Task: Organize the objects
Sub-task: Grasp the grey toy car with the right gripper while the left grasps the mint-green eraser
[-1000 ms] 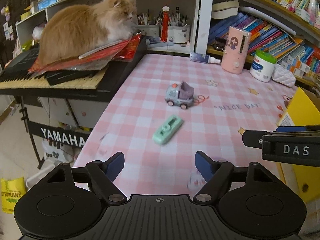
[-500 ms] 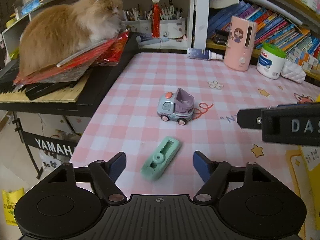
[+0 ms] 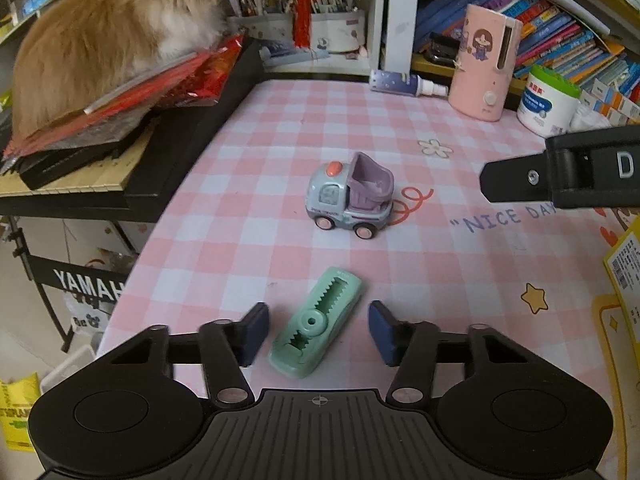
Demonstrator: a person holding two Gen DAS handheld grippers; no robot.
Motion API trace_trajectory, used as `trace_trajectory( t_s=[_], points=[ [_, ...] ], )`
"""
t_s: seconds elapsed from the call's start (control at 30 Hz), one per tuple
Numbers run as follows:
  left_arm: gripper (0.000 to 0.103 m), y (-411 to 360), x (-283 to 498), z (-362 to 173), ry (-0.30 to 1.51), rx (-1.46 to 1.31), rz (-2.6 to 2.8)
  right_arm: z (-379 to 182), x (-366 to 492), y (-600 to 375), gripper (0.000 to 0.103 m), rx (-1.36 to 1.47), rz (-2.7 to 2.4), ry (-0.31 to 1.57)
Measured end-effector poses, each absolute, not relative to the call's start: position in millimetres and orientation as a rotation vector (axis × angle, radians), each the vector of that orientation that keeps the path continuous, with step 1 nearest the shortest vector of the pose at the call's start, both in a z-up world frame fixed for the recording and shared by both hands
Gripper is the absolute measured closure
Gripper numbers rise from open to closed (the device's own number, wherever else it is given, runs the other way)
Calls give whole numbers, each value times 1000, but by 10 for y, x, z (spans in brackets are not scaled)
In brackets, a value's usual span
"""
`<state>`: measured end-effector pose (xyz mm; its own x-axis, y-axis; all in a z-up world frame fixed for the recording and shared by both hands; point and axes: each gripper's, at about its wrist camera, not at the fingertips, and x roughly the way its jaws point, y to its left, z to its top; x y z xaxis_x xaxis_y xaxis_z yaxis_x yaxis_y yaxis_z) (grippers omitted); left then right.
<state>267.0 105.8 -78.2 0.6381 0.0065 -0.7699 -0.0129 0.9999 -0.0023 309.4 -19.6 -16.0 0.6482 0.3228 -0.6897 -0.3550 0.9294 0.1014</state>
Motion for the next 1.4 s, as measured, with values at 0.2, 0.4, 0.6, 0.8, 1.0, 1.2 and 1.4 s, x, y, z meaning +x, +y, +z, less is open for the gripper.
trace_trajectory(
  t_s=[0.2, 0.4, 0.6, 0.8, 1.0, 1.2, 1.4],
  points=[
    [79, 1053, 2671, -769, 883, 2, -1, -191, 3156, -140, 35, -51, 413, 787],
    [80, 1214, 2583, -709, 898, -74, 39, -234, 3214, 16, 31, -66, 458, 790],
    [80, 1384, 2365, -555, 876, -183, 72, -355, 3342, 279, 30, -87, 500, 805],
    [80, 1466, 2187, -486, 868, -221, 100, -583, 3499, 634, 29, -173, 554, 788],
    [80, 1572, 2068, -446, 868, -239, 131, -771, 3669, 842, 33, -231, 565, 779],
    [80, 1622, 1971, -436, 872, -265, 146, -795, 3698, 833, 45, -205, 560, 788],
    [80, 1548, 1908, -336, 836, -266, 112, -680, 3528, 661, 45, -185, 549, 786]
  ],
)
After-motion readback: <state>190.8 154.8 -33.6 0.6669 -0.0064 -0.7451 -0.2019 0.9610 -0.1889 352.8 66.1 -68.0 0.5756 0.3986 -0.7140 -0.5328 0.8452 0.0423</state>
